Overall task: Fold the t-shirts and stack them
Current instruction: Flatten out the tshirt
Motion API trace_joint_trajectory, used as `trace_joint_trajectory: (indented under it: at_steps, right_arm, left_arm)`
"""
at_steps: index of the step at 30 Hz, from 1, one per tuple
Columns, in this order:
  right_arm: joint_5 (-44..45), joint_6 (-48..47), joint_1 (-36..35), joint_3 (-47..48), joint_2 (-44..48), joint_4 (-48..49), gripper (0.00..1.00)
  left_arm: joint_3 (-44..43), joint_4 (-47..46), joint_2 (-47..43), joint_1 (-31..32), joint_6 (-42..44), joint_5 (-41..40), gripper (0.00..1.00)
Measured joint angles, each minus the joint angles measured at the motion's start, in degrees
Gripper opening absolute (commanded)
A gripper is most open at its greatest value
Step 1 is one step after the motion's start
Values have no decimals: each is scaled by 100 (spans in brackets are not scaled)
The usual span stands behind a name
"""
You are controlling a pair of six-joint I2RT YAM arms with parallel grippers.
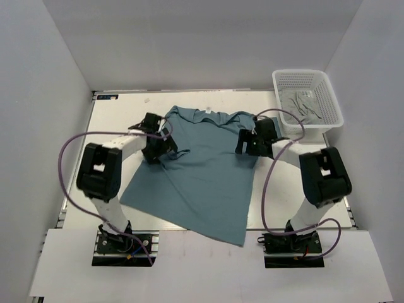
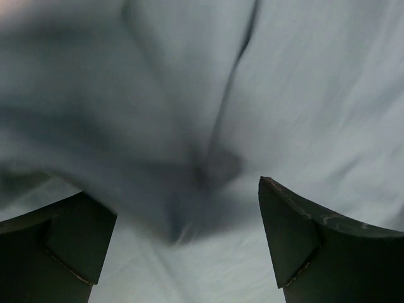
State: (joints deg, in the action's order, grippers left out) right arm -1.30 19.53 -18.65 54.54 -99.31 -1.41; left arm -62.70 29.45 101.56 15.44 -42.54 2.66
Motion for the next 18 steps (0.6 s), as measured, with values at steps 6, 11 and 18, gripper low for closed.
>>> trace_joint_trajectory:
  at_steps: [6,11,18]
  right_arm:
    - [-251,317,-297,-1589,1453,234,90]
    - [-1163,654,-809,-2966,2973,463,90]
    - [-2321,960,-1637,-3543,4183,295,90]
  left_arm:
    - [-1847,389,1307,-22,-9,-717,100]
    - [-3099,398,2155,-155,409,-1032,100]
    - [-4325,275,2723,-295,1154,-573,100]
